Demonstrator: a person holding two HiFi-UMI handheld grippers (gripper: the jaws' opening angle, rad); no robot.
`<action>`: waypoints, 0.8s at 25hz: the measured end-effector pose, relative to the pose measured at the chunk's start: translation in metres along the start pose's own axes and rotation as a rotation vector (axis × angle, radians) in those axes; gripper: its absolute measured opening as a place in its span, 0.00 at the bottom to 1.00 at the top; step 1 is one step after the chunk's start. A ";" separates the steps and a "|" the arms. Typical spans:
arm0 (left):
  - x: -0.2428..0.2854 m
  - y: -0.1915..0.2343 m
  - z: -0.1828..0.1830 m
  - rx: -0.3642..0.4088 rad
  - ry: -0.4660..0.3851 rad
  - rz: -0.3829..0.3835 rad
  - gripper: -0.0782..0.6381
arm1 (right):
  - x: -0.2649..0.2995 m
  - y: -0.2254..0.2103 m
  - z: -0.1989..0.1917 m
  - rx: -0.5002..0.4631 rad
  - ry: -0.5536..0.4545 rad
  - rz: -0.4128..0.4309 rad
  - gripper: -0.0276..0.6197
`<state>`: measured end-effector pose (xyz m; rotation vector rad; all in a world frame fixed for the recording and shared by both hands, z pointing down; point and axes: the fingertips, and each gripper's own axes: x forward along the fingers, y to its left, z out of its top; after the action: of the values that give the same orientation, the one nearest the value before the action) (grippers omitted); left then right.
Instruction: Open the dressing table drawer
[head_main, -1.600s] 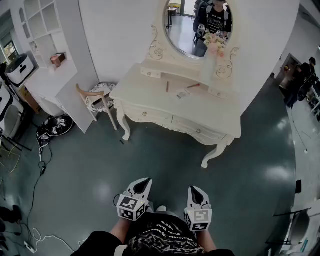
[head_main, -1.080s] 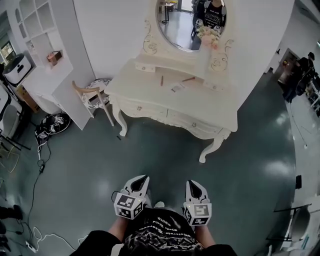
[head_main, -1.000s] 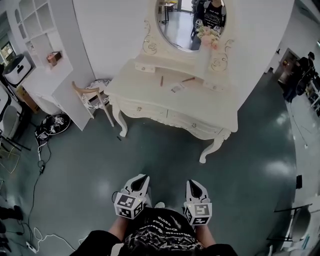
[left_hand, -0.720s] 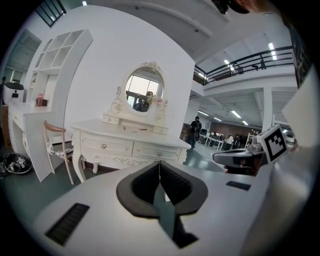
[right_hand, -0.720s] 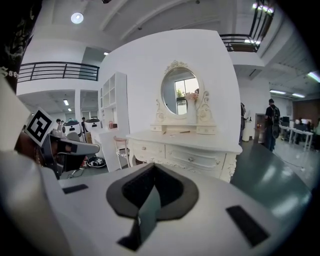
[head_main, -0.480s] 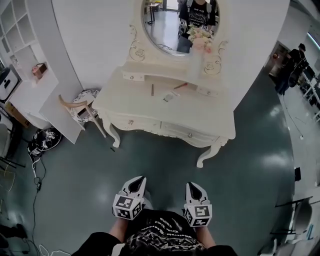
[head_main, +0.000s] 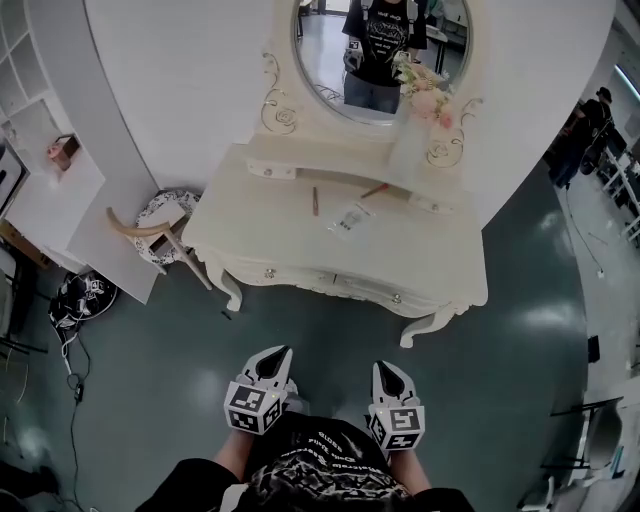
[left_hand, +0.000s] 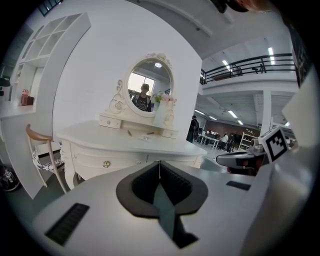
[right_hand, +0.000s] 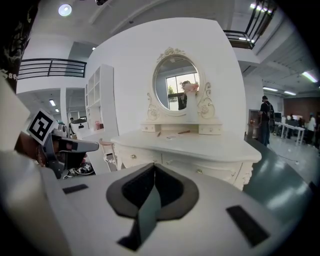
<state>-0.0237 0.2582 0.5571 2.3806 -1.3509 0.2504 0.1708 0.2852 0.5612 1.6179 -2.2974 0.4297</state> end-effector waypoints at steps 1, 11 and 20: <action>0.003 0.009 0.004 0.003 0.004 -0.005 0.13 | 0.009 0.004 0.004 0.000 -0.002 0.001 0.06; 0.033 0.083 0.039 0.045 0.035 -0.083 0.13 | 0.091 0.043 0.039 0.013 -0.016 -0.008 0.06; 0.039 0.101 0.047 0.018 0.028 -0.097 0.13 | 0.115 0.062 0.038 0.032 0.022 0.012 0.06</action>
<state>-0.0911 0.1620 0.5525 2.4402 -1.2214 0.2677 0.0728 0.1910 0.5693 1.6071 -2.2965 0.4874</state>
